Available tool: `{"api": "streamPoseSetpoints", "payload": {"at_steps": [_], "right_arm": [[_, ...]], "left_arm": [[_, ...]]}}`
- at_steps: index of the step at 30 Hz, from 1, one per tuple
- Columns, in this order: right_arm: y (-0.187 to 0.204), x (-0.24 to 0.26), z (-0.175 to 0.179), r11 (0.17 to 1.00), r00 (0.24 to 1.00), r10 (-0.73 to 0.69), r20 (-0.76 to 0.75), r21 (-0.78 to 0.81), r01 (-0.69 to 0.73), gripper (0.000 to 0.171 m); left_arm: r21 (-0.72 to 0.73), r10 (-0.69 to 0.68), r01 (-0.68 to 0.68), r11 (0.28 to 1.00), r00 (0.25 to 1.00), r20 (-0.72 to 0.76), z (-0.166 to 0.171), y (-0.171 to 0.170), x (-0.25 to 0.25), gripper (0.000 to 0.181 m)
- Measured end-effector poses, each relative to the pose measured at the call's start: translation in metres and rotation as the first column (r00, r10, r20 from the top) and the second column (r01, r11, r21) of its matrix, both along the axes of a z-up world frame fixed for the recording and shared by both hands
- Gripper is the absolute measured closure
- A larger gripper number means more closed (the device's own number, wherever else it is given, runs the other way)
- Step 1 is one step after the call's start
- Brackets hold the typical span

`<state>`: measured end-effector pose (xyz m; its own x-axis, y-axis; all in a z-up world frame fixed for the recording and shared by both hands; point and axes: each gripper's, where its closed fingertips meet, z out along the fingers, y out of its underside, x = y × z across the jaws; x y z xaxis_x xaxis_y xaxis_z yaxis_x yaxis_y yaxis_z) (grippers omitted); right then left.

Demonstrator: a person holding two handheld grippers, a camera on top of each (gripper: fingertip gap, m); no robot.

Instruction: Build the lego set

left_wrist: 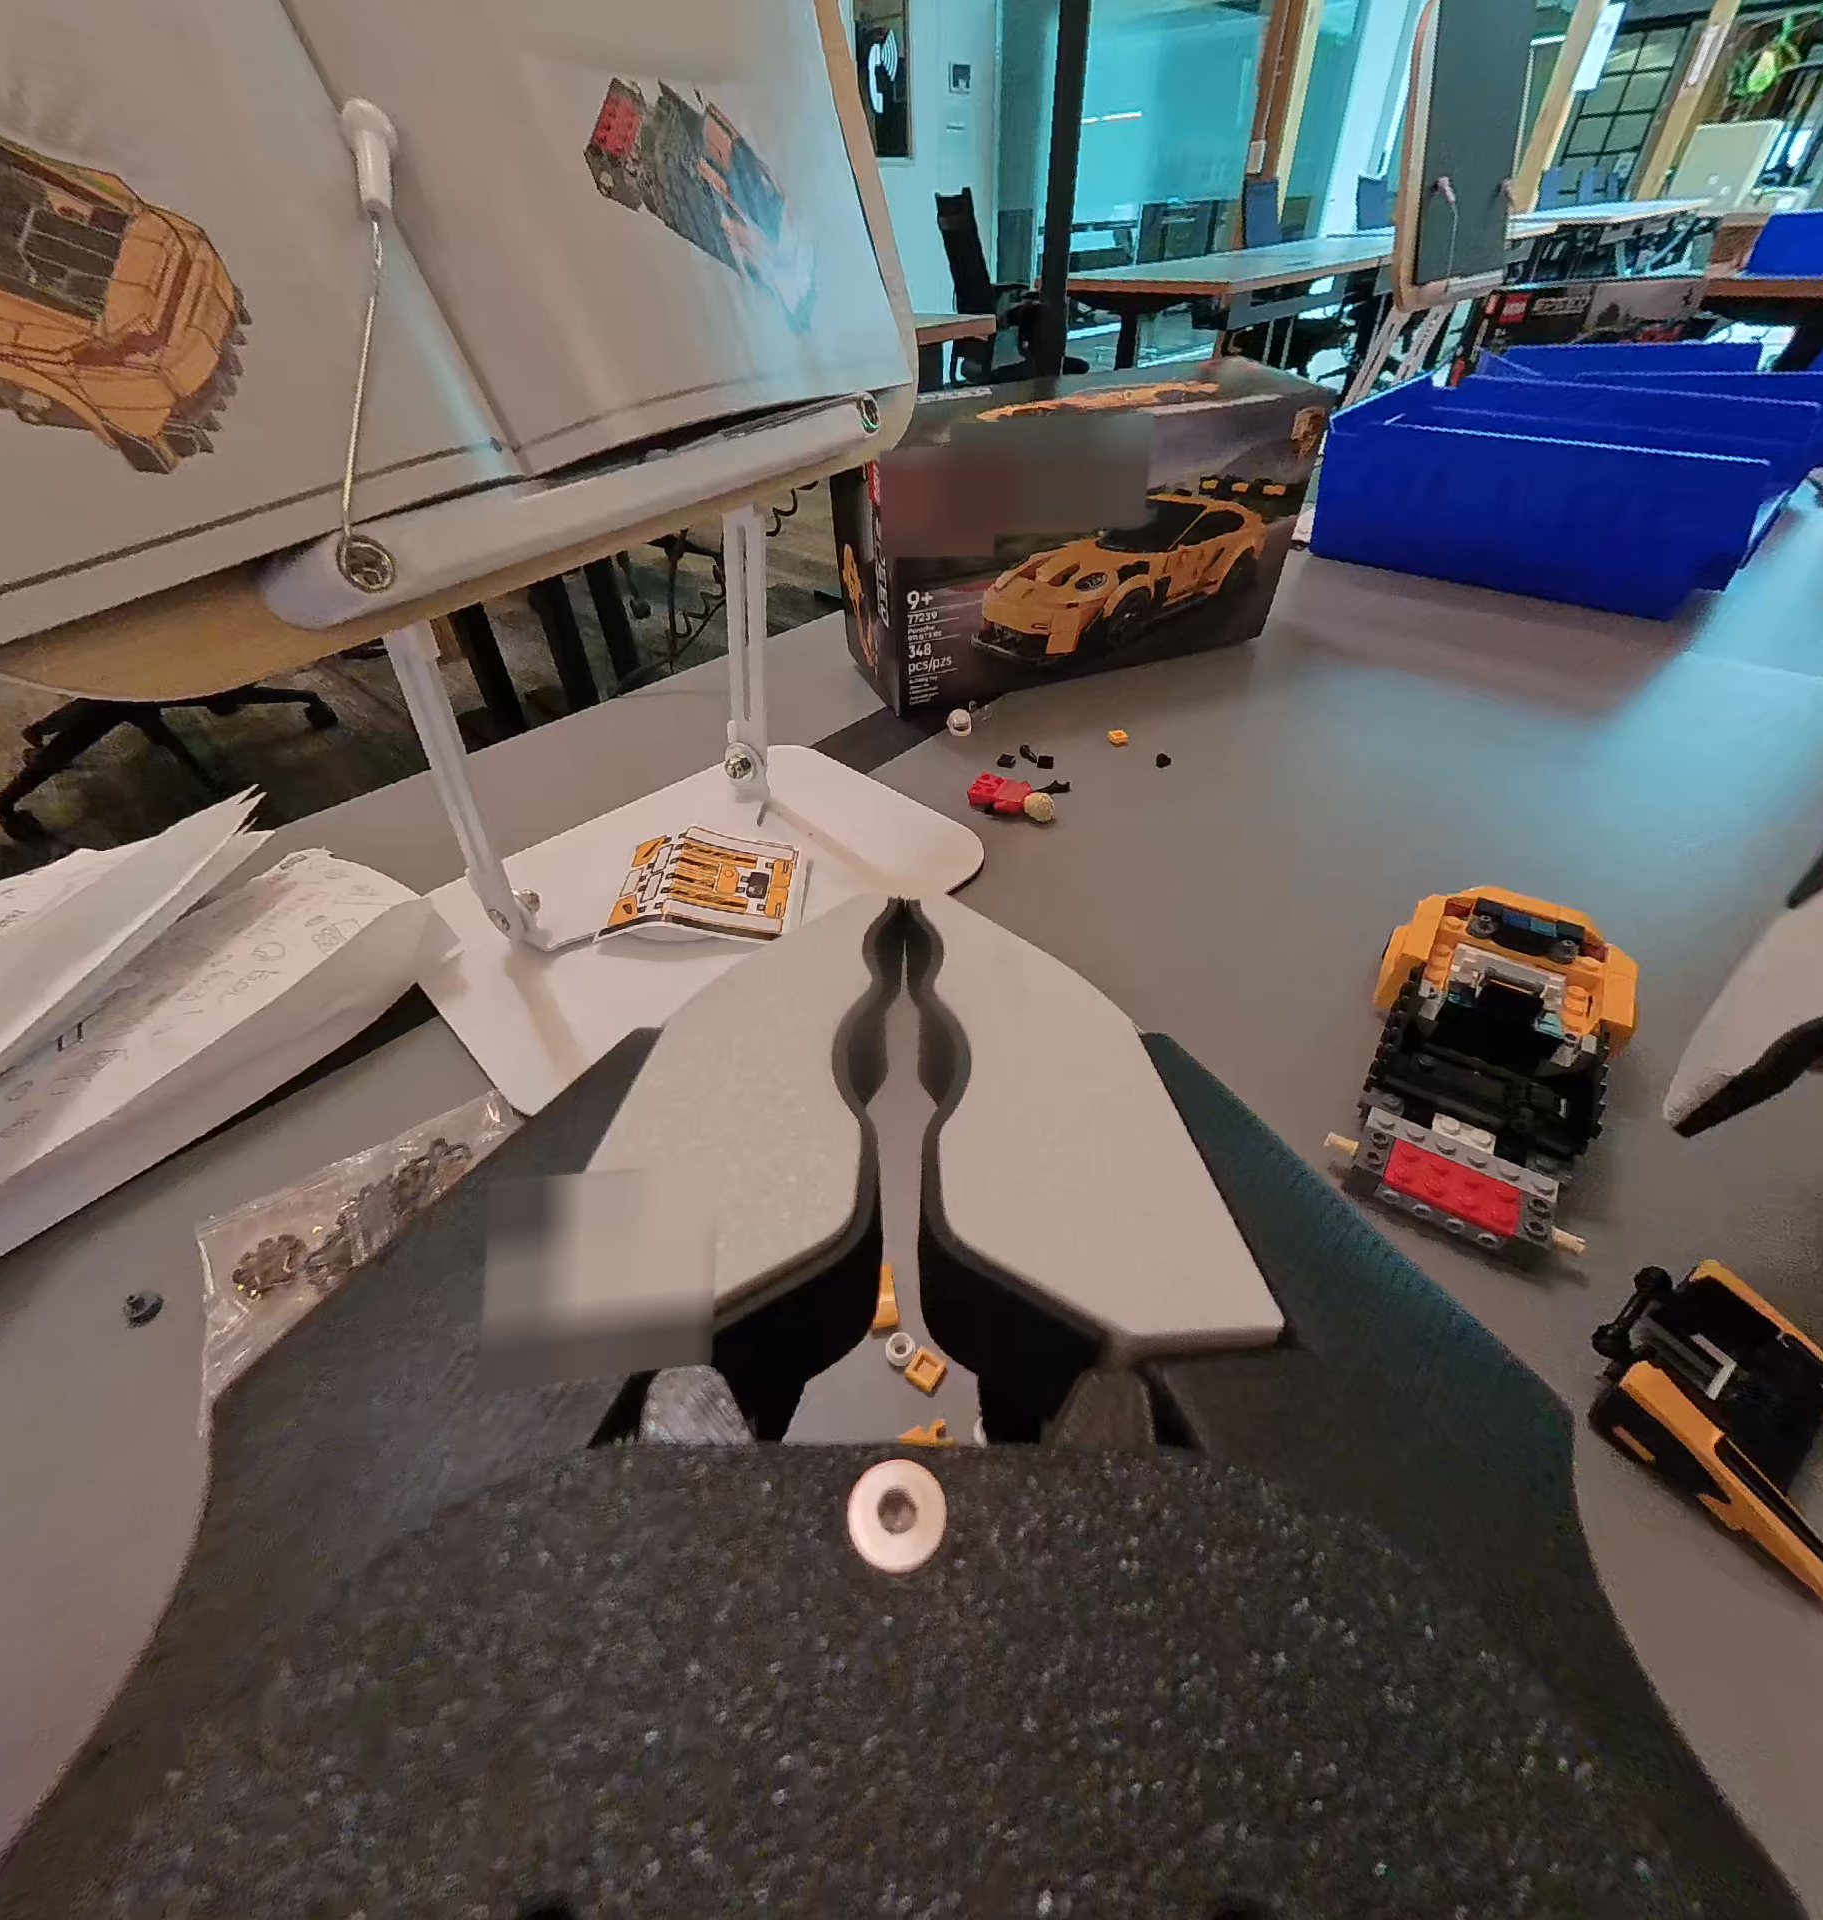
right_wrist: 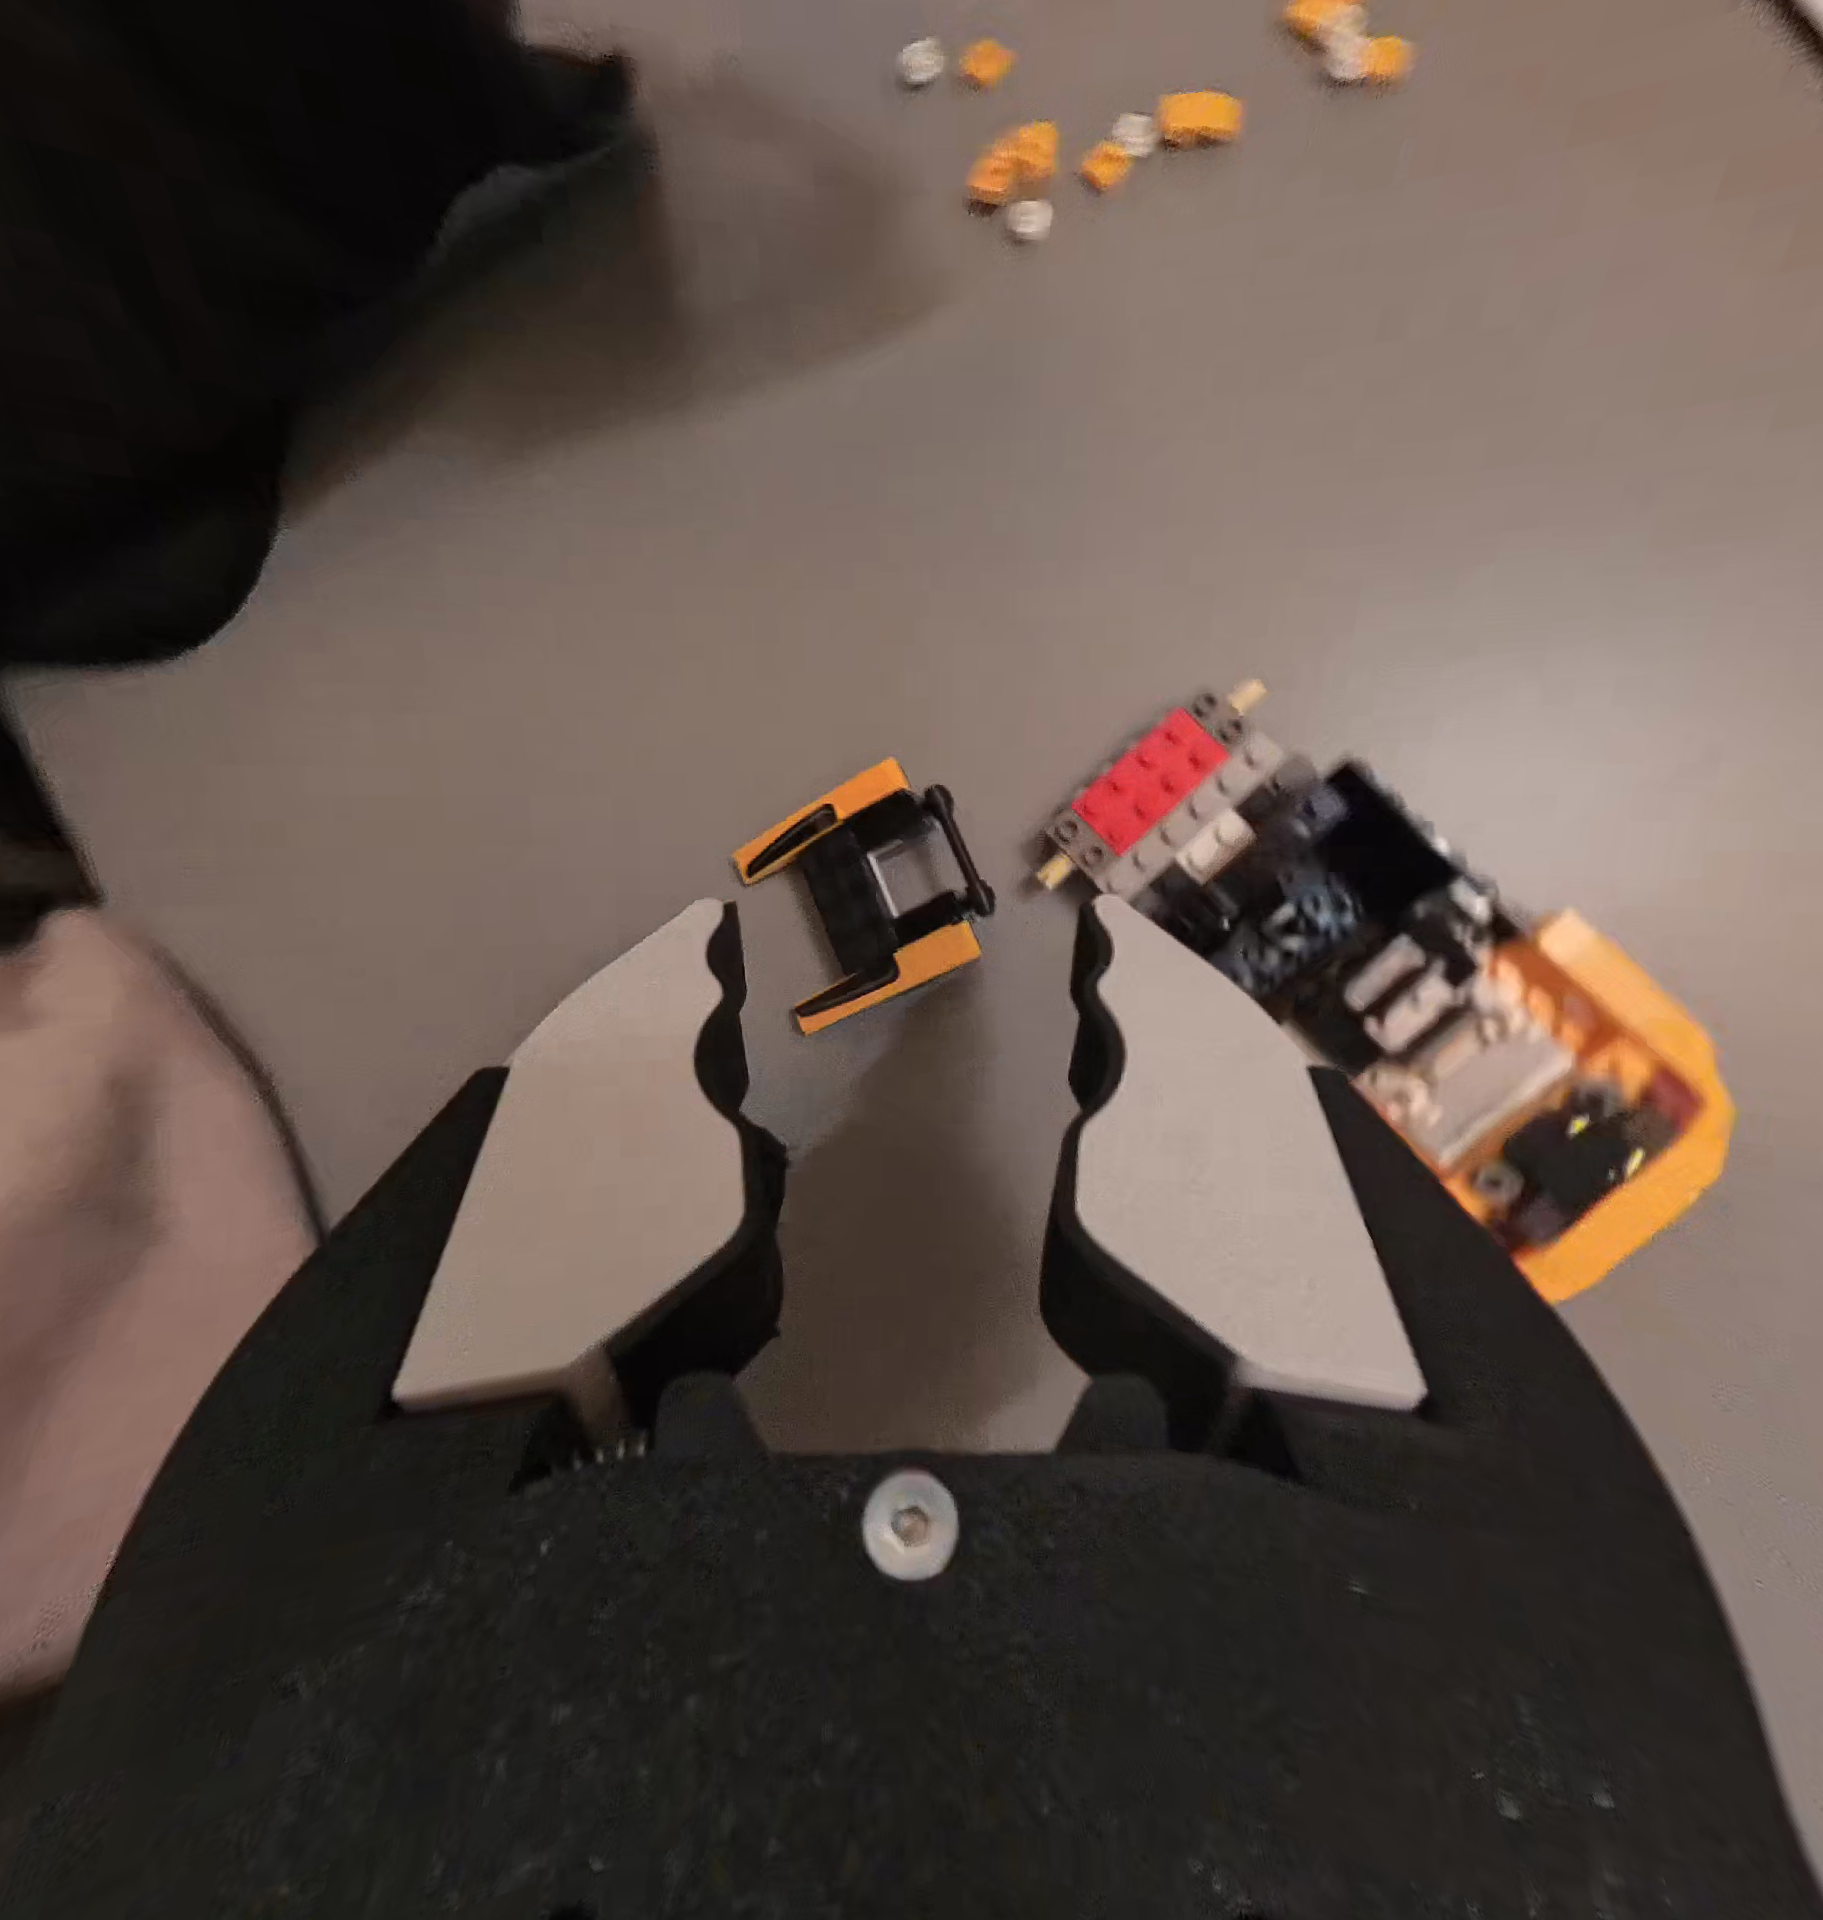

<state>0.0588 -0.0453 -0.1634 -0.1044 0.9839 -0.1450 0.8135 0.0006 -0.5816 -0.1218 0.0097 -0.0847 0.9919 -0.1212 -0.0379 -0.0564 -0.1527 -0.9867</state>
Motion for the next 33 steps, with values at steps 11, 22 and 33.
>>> {"api": "streamPoseSetpoints", "payload": {"at_steps": [11, 22, 33], "right_arm": [[-0.037, 0.0, -0.033, 0.949, 0.949, -0.306, -0.079, 0.056, 0.311, 0.099], [-0.03, -0.049, -0.047, 0.971, 0.996, 0.054, 0.075, 0.23, -0.07, 0.116], [-0.038, -0.044, -0.047, 0.902, 0.928, 0.371, 0.023, 0.228, -0.367, 0.117]], "left_arm": [[0.018, -0.002, 0.001, 1.0, 0.999, 0.055, 0.005, -0.002, -0.002, 0.181], [0.012, 0.015, -0.015, 1.0, 0.999, 0.046, 0.004, -0.004, -0.007, 0.181], [-0.006, 0.004, -0.004, 1.0, 0.999, 0.046, -0.005, 0.0, -0.003, 0.181]]}}
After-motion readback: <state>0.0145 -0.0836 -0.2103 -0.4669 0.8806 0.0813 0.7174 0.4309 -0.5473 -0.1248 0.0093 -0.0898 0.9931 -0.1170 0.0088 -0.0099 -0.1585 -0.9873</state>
